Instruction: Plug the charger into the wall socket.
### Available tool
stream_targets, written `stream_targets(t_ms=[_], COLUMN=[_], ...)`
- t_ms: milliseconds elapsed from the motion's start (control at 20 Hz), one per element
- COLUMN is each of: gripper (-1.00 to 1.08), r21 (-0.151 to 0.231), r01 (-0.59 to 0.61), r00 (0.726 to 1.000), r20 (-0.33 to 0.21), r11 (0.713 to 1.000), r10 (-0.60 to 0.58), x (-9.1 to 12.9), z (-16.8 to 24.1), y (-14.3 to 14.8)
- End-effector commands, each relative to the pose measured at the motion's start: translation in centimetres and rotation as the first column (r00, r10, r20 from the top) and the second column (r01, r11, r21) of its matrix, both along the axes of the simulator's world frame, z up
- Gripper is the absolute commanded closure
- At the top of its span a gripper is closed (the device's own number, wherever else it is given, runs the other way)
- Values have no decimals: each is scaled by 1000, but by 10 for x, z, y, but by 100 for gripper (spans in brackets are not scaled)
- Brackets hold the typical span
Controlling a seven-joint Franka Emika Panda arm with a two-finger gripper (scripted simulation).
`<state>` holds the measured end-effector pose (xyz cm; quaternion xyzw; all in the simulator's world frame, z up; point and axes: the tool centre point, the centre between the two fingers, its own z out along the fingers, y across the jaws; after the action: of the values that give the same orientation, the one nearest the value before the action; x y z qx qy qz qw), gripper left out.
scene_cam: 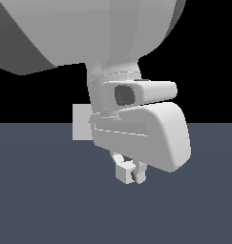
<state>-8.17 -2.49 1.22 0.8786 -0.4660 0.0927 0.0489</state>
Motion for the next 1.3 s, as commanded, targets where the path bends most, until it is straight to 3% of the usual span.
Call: stream_targets(t_ms=[0,400,650,950,1250], gripper=[108,108,108,108,108], r21=[0,-2,-4,-6,-7], r01=[-11,-131,-259,-440,-597], r00=[1000,991,966,898,802], r20=[0,1,2,2,2], r11=[1000,991,966,898,802], r10=[11,131,259,440,597], x=[1,11,21,33,40], z=[1,13,25,44,61], y=[1,9,20,38,57])
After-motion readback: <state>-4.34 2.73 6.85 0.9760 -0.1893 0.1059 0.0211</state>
